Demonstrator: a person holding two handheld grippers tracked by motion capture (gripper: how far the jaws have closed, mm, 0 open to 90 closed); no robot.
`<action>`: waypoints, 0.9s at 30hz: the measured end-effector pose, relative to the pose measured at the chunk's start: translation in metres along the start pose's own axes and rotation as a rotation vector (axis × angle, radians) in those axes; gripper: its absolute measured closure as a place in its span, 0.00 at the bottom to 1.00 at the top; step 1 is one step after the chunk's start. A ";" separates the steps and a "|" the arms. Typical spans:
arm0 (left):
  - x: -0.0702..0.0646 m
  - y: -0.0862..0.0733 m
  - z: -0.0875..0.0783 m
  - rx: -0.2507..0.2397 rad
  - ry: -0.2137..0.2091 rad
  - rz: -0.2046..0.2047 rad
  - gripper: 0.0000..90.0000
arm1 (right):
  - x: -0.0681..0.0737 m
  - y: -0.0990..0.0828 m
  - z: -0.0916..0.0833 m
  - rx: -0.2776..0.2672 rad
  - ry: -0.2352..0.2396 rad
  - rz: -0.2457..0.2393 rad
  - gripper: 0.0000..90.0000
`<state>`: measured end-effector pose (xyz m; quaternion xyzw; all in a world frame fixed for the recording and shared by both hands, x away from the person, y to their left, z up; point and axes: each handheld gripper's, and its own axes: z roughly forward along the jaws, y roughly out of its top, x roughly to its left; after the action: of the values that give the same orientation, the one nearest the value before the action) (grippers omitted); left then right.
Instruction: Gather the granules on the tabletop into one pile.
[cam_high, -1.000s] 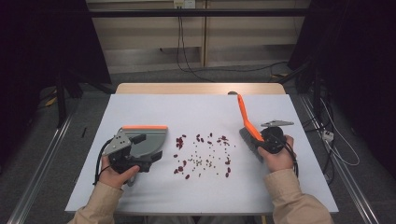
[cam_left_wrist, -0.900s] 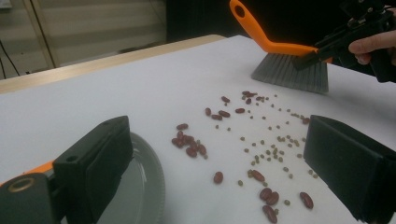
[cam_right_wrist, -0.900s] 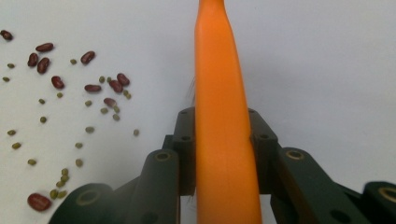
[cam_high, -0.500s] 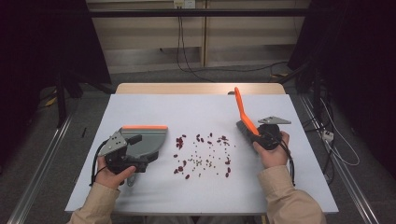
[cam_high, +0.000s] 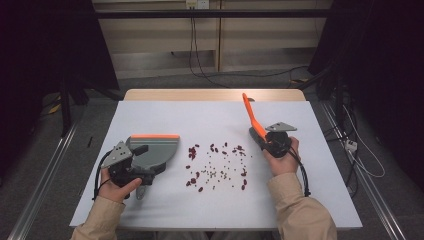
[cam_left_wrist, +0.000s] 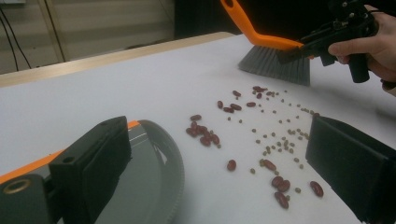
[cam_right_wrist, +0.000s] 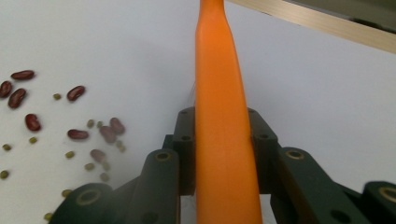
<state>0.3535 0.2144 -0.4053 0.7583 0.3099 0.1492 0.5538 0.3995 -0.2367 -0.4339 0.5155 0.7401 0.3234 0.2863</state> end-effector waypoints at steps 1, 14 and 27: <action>0.000 0.000 0.000 0.003 0.000 0.000 0.07 | 0.004 0.001 0.001 0.004 0.007 -0.013 0.79; 0.001 -0.002 -0.003 0.005 -0.007 0.006 0.07 | 0.037 0.000 -0.006 0.005 0.063 -0.091 0.79; 0.002 -0.013 -0.008 0.024 -0.011 0.002 0.06 | 0.056 -0.003 -0.010 -0.006 0.078 -0.128 0.79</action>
<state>0.3468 0.2247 -0.4146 0.7660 0.3081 0.1418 0.5461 0.3732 -0.1863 -0.4346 0.4535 0.7810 0.3264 0.2789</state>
